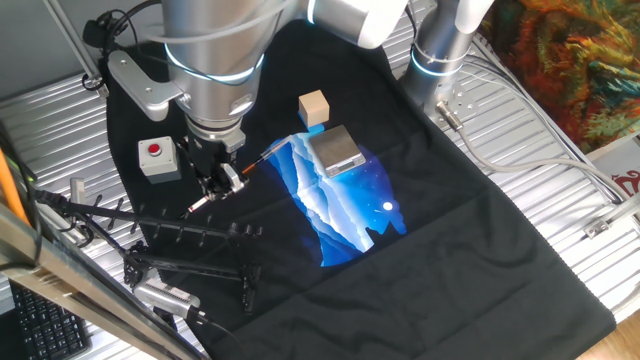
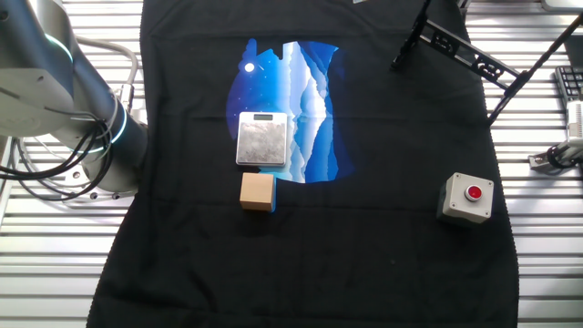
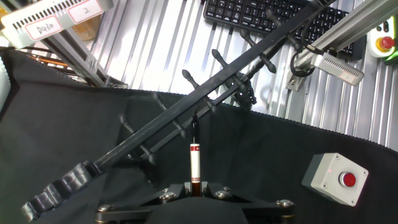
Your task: Place the brush on the pen rack
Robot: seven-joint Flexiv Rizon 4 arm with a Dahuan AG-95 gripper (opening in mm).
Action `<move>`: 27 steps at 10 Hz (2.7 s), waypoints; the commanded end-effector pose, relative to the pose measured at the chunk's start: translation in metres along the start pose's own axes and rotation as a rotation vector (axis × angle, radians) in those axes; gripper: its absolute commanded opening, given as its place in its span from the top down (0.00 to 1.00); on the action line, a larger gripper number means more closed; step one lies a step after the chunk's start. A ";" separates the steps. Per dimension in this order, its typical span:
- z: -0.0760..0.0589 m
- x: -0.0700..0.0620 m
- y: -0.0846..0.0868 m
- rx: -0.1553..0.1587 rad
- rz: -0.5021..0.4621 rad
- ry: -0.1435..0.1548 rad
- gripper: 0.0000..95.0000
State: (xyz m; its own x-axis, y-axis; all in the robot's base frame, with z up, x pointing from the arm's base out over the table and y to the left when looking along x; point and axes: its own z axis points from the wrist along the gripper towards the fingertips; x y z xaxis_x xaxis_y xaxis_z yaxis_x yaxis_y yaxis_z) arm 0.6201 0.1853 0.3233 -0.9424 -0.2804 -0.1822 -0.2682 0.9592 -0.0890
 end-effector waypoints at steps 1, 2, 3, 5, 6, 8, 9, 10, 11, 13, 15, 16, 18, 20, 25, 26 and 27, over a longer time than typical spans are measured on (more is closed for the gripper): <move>0.000 0.000 0.000 -0.001 -0.005 -0.004 1.00; 0.000 0.000 0.000 0.001 -0.012 -0.005 1.00; 0.000 -0.001 0.000 0.002 -0.019 -0.008 1.00; 0.000 0.000 0.000 0.004 -0.029 -0.010 0.80; 0.000 0.000 0.000 0.005 -0.034 -0.012 0.80; 0.000 0.000 0.000 0.006 -0.036 -0.012 0.60; 0.000 0.000 0.000 0.007 -0.037 -0.012 0.60; 0.000 0.000 0.000 0.007 -0.040 -0.014 0.60; 0.000 0.000 0.000 0.007 -0.041 -0.014 0.60; 0.000 0.000 0.000 0.007 -0.047 -0.016 0.60; -0.001 0.001 0.000 0.004 -0.051 -0.016 0.60; -0.002 0.003 0.000 0.000 -0.053 -0.017 0.60; -0.004 0.015 -0.006 -0.074 -0.058 0.005 0.60; -0.004 0.038 -0.019 -0.104 -0.068 0.022 0.60; -0.007 0.087 -0.062 -0.137 -0.061 0.142 0.80; -0.007 0.092 -0.065 -0.142 -0.068 0.143 0.80; -0.007 0.096 -0.068 -0.148 -0.078 0.141 0.80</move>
State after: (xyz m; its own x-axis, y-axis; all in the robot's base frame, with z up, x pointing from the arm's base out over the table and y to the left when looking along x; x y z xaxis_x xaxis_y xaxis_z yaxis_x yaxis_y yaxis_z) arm 0.5518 0.0947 0.3197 -0.9355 -0.3525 -0.0230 -0.3532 0.9342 0.0497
